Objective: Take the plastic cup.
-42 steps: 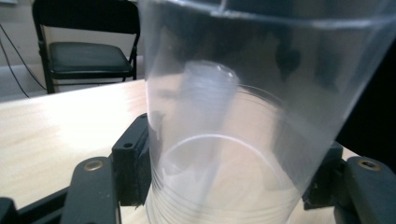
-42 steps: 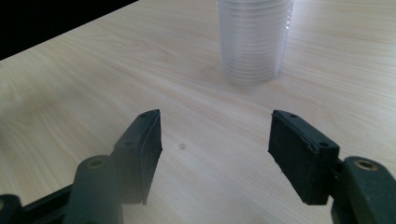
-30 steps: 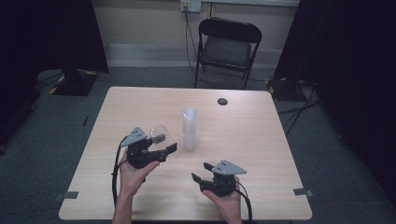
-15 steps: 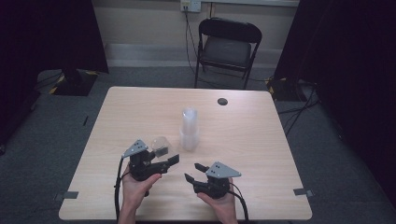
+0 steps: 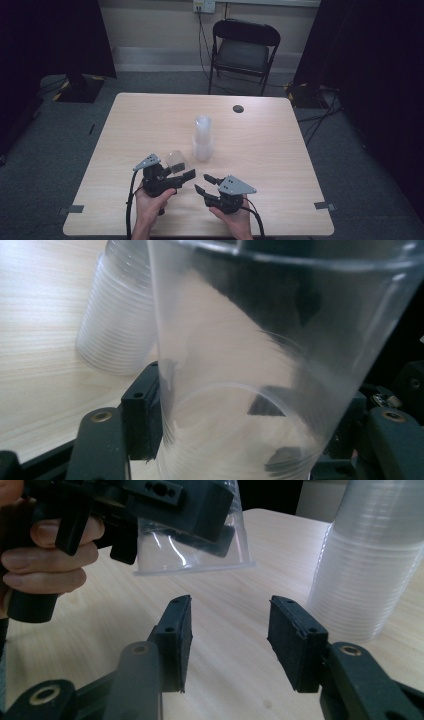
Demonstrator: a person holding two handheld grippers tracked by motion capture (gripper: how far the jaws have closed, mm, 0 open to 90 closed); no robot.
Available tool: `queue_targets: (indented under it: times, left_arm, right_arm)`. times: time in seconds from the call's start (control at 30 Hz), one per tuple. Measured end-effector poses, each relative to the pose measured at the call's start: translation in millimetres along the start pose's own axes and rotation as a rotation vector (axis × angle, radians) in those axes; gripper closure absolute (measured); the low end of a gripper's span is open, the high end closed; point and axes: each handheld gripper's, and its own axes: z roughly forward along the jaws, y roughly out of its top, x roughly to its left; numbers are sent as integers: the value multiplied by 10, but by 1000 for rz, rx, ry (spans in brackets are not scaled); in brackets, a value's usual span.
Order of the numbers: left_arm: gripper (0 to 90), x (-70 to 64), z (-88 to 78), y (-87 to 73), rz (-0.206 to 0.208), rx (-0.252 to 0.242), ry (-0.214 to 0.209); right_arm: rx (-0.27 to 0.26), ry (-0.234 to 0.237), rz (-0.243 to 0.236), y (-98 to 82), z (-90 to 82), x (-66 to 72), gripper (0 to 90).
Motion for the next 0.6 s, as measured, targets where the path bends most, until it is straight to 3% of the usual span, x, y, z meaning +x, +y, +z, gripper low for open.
queue_targets:
  times: [0.1,0.17,0.3,0.37,0.47,0.6]
  left_arm:
    - [345,0,4,-4,-14,11,-9]
    - [345,-1,9,-5,-39,12,-42]
    - [345,-34,3,-5,-46,22,-61]
    - [345,-40,14,-12,-53,29,-59]
    - [345,-42,28,-19,-76,21,-99]
    - [344,-43,41,-19,-85,19,-100]
  right_arm:
    - [-23,-11,-25,-3,-4,13,561]
    - [-41,-18,-42,-3,-7,20,572]
    - [-73,-33,-67,0,-16,28,591]
    - [-91,-33,-74,1,-19,31,598]
    - [-109,-40,-85,0,-26,38,619]
    - [-122,-45,-84,2,-35,33,630]
